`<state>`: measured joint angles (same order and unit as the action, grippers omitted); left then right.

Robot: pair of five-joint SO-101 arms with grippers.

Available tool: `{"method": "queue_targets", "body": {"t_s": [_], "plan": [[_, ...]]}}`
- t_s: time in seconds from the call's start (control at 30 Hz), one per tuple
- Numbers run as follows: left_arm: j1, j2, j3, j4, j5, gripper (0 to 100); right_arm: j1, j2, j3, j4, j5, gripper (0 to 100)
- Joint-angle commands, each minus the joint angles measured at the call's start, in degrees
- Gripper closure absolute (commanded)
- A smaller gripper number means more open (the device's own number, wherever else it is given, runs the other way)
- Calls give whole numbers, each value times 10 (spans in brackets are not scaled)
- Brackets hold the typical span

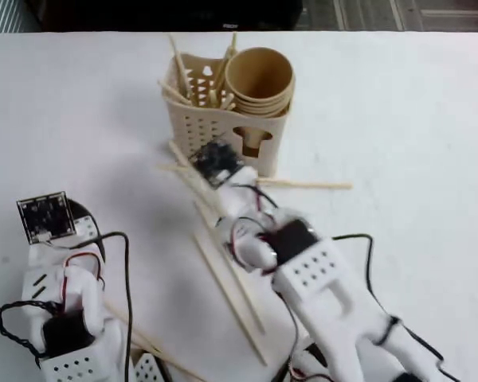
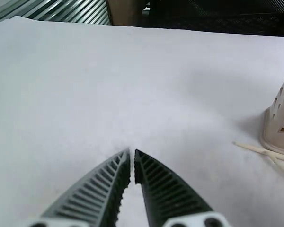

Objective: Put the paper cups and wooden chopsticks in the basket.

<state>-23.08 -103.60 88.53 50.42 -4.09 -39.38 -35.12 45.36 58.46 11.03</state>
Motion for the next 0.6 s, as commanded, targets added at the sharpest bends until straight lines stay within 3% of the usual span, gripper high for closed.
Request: {"method": "queue_targets", "body": {"t_s": [0.0, 0.3, 0.43, 0.57], "plan": [[-2, -8, -4, 3, -5, 961, -22, 65, -8, -12, 10, 979], [-2, -8, -4, 3, -5, 961, -22, 249, -75, -23, 2, 966], [-2, -8, -4, 3, -5, 961, -30, 285, -89, -16, -30, 872], [-2, -8, -4, 3, -5, 961, -36, 307, -104, -7, -30, 858]]}}
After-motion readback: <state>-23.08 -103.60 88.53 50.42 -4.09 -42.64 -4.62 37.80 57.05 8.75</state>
